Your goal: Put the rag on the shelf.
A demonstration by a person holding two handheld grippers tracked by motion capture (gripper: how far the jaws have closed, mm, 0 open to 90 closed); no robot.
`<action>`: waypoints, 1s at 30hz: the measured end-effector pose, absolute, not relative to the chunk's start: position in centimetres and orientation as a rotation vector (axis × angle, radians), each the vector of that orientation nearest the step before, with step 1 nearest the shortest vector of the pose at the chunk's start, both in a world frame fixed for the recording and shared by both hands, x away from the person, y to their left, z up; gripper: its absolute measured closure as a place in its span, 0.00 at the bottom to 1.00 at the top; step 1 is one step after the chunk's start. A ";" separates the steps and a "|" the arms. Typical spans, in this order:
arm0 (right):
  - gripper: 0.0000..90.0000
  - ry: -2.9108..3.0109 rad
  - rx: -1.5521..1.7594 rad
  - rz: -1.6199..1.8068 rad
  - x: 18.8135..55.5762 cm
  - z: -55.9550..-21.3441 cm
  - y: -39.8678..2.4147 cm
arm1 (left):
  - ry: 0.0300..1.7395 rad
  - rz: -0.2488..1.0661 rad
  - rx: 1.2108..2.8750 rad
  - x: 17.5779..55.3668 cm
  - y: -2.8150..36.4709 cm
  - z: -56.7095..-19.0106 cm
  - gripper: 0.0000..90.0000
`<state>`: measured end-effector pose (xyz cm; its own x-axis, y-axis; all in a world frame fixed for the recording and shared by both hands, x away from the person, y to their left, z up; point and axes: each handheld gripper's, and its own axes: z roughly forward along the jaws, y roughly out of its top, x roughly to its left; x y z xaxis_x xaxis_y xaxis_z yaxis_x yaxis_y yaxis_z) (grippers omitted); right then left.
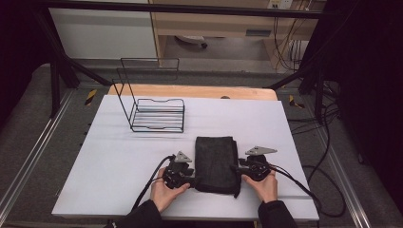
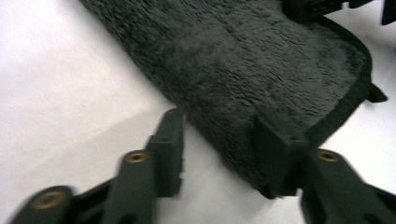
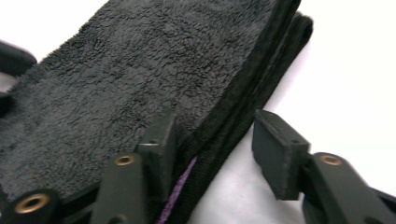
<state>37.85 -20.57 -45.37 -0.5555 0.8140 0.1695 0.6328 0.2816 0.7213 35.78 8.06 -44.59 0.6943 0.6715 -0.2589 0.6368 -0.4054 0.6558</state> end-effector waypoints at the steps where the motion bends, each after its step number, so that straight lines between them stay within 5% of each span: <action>1: 0.62 2.322 1.354 1.148 37.9 -45.4 -20.6 | 1.003 0.052 2.137 35.7 8.0 -44.7 0.67; 11: 0.83 2.343 1.427 1.187 38.0 -45.3 -20.4 | 1.021 0.024 2.136 35.4 7.5 -44.6 0.90; 30: 0.87 2.415 1.304 1.203 37.0 -44.5 -15.7 | 1.010 0.070 2.165 33.7 12.6 -43.0 0.94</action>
<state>36.98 -15.67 -44.52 -0.6127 0.7558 0.2308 0.6396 0.3028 0.7065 33.71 12.56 -42.96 0.6895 0.6826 -0.2422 0.6424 -0.4219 0.6398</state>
